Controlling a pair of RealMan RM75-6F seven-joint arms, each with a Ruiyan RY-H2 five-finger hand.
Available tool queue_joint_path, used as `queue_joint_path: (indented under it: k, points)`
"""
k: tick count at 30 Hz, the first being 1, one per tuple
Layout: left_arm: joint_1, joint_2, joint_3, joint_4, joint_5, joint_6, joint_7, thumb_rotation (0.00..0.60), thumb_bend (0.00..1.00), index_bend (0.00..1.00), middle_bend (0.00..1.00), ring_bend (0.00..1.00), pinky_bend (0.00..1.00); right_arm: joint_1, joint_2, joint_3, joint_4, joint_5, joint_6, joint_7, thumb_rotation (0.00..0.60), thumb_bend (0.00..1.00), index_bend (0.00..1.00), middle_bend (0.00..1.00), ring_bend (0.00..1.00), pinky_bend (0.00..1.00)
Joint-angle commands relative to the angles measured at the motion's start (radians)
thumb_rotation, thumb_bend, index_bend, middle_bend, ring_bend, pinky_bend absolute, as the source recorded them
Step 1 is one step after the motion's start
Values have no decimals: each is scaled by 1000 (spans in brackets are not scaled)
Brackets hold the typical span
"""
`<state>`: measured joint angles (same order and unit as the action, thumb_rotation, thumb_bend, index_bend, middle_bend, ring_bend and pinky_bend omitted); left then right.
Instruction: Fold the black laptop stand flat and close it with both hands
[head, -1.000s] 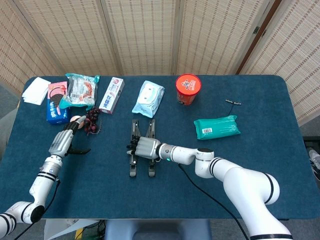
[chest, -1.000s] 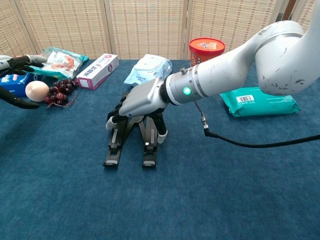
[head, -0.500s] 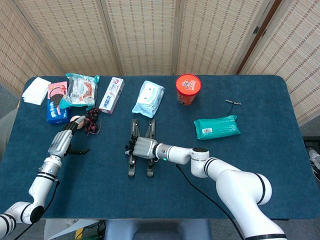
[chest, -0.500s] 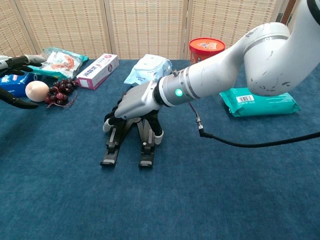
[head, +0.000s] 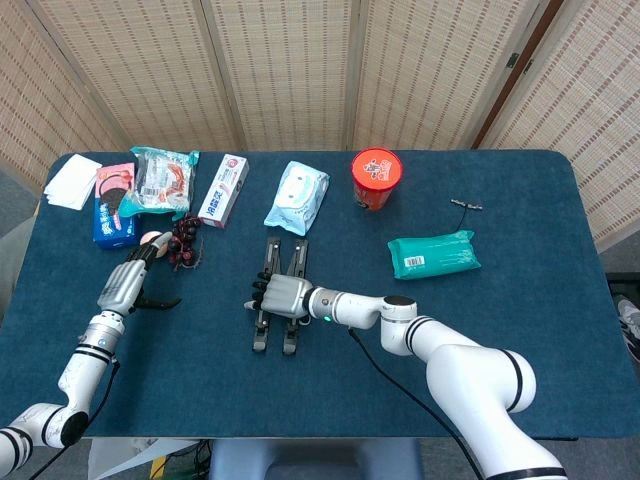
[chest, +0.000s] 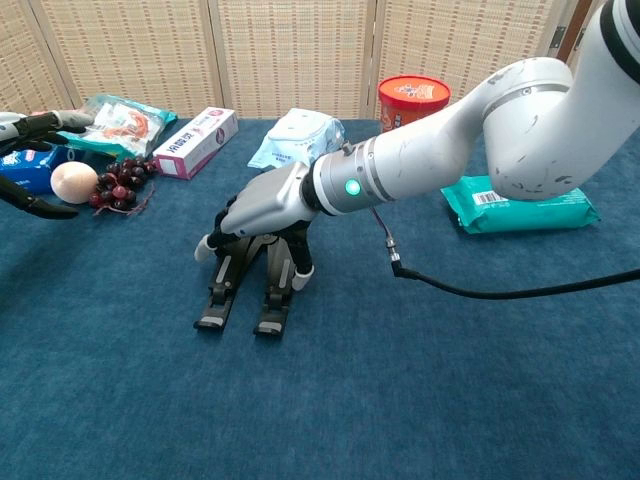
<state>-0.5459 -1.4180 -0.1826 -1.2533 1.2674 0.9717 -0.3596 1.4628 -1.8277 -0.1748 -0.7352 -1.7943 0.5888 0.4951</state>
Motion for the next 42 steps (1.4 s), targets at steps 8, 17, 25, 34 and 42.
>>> queue_joint_path:
  k: [8, 17, 25, 34, 42]
  points:
    - [1, 0, 1, 3, 5, 2, -5, 600, 120, 0, 58, 66, 60, -3, -28, -3, 46, 5, 21, 34, 600, 162, 0, 513, 90, 0]
    - [1, -6, 2, 11, 7, -1, -11, 600, 120, 0, 58, 66, 60, -11, -43, 3, 72, 16, 36, 46, 600, 208, 0, 634, 205, 0]
    - [3, -8, 5, 17, 9, -2, -14, 600, 120, 0, 58, 66, 60, -15, -41, 13, 72, 30, 34, 34, 600, 217, 0, 700, 270, 0]
    - [1, -9, 4, 14, 15, 1, -14, 600, 120, 0, 58, 66, 60, -17, -19, 22, 38, 41, 28, 9, 600, 215, 0, 171, 6, 0]
    - [3, -2, 4, 5, 14, 8, 11, 600, 120, 0, 58, 65, 52, -60, 46, 91, -65, 113, 55, -100, 600, 210, 0, 0, 0, 0]
